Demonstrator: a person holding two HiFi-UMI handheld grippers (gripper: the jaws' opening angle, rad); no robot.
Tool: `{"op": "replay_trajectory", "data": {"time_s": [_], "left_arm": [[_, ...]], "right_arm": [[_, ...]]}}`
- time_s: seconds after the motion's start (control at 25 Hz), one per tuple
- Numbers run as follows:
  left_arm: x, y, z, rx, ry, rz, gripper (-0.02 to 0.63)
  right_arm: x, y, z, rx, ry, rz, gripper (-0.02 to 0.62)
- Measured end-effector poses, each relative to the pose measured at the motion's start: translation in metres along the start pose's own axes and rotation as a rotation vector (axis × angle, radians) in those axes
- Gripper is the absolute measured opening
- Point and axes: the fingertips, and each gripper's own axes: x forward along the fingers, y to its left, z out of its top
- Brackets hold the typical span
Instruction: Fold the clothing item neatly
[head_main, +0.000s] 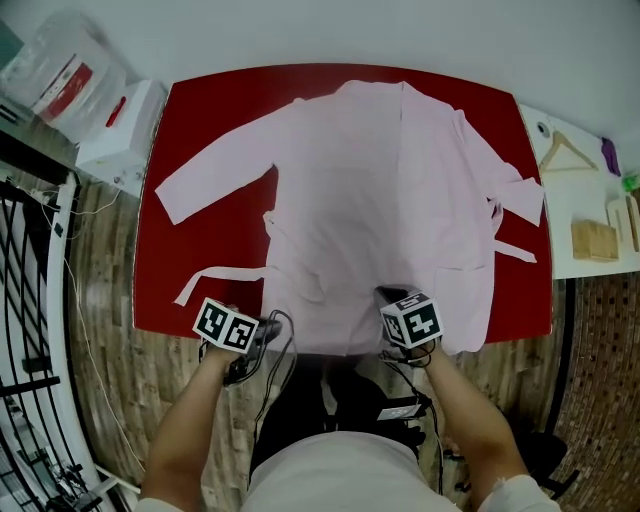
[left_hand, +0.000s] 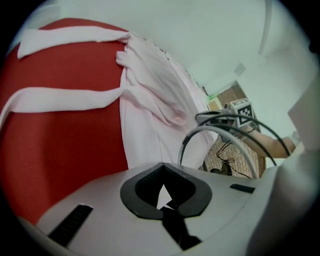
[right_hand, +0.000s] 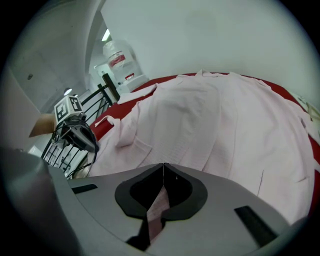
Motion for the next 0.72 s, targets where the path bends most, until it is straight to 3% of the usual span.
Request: {"op": "replay_trajectory", "data": {"time_s": [0.24, 0.44, 0.72], "left_arm": [[-0.050, -0.019, 0.039, -0.010, -0.290, -0.096, 0.005], [-0.110, -0.007, 0.078, 0.018, -0.570, -0.117, 0.005], [-0.156, 0.033, 0.099, 0.027, -0.726, -0.146, 0.006]], "right_arm": [[-0.019, 0.026, 0.042, -0.126, -0.106, 0.032, 0.015], [-0.022, 0.064, 0.097, -0.261, -0.190, 0.043, 0.015], [0.016, 0.107, 0.154, -0.340, -0.213, 0.040, 0.015]]}}
